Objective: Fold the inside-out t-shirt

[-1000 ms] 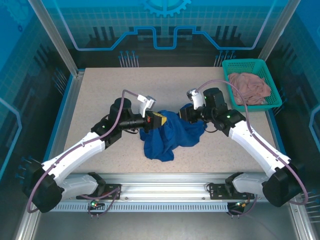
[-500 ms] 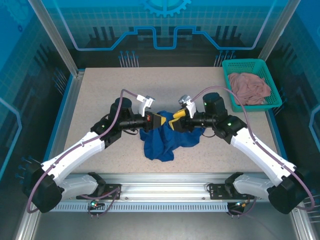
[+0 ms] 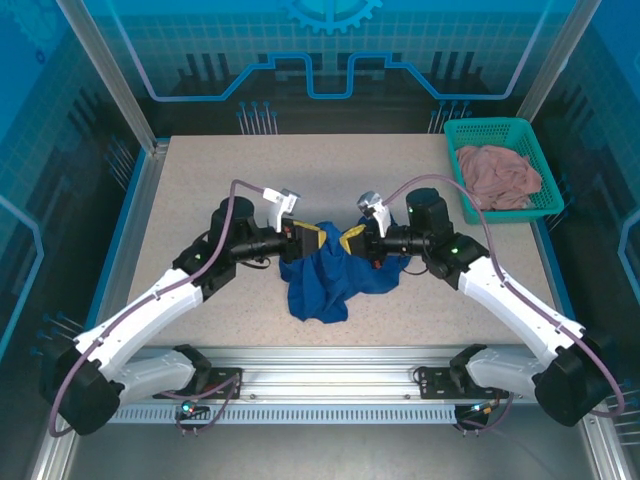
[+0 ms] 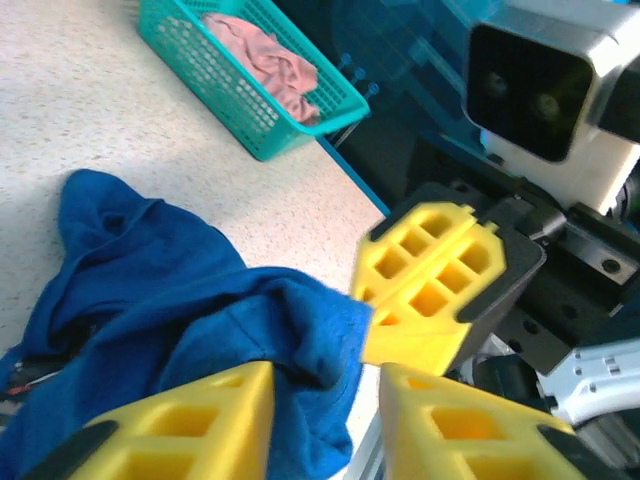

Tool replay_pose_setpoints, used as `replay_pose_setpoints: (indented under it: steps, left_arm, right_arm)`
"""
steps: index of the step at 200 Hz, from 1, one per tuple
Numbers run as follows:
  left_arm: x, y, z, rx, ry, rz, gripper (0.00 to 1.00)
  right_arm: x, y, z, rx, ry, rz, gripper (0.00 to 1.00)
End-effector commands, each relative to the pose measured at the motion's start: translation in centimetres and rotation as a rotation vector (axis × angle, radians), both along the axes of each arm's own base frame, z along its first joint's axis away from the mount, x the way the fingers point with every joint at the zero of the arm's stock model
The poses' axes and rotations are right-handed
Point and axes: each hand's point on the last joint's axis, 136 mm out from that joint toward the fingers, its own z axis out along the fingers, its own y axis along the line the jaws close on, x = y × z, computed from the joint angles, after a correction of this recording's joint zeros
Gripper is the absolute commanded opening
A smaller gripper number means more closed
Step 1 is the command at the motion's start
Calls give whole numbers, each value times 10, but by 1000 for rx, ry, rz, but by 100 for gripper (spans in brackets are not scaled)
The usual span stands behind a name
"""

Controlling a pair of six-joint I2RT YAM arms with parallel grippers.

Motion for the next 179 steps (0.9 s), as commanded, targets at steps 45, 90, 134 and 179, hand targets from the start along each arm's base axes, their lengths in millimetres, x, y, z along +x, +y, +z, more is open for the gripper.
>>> replay_pose_setpoints:
  steps: [45, 90, 134, 179]
  left_arm:
    - [12, 10, -23, 52, 15, 52, 53]
    - [15, 0, -28, 51, 41, 7, 51]
    - [16, -14, -15, 2, 12, -72, 10]
    - [-6, -12, 5, -85, -101, -136, 0]
  right_arm:
    - [-3, -5, 14, 94, -32, 7, 0]
    - [-3, -10, 19, 115, -34, -9, 0]
    - [2, -22, 14, 90, -23, -43, 0]
    - [35, -54, -10, -87, 23, -316, 0]
